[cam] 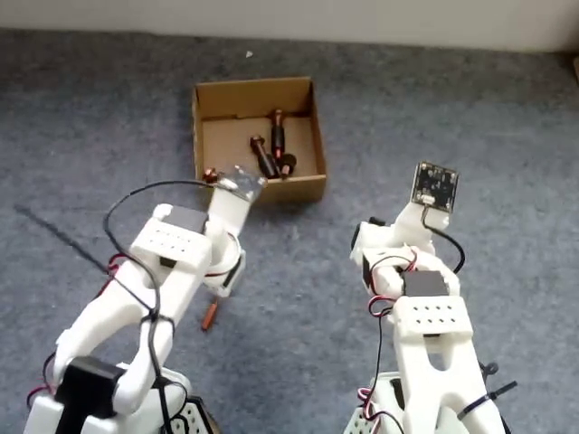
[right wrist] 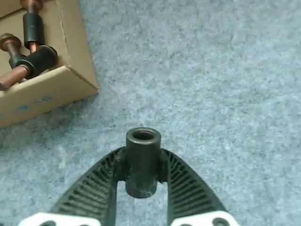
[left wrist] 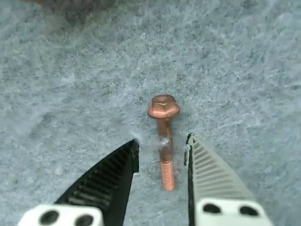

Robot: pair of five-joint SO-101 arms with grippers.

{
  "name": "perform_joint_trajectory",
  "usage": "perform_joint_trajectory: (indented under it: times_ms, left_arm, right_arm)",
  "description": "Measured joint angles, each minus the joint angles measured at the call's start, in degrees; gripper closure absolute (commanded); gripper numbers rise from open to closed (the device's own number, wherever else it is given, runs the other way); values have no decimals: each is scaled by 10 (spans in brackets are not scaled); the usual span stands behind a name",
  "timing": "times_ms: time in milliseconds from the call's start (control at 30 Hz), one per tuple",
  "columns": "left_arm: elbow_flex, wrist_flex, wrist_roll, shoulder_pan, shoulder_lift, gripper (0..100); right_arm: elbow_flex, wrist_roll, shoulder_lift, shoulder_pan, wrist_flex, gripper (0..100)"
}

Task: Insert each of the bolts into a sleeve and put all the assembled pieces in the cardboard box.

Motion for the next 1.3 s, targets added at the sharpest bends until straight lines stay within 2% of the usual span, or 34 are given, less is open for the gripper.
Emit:
perform_joint_trajectory:
  times_ms: [200,333,467,667,800,1000,1300]
  left_arm:
    - [-7,-28,0,18,96,839]
    - [-48,-32,-1,15,159,938]
    - [-67,-31,1,16,179,995]
    - [-67,-33,1,14,178,995]
    - [-66,-33,0,13,120,995]
    - [-47,-40,0,12,-53,995]
    - [-31,-114,35,11,-215,995]
  right_arm:
    - [0,0,0,-2,0,990]
    - [0,0,0,-3,0,990]
    - [0,0,0,-3,0,990]
    - [0,0,0,-3,0,990]
    - [0,0,0,-9,0,990]
    - [0,0,0,-35,0,990]
    - [0,0,0,-138,0,992]
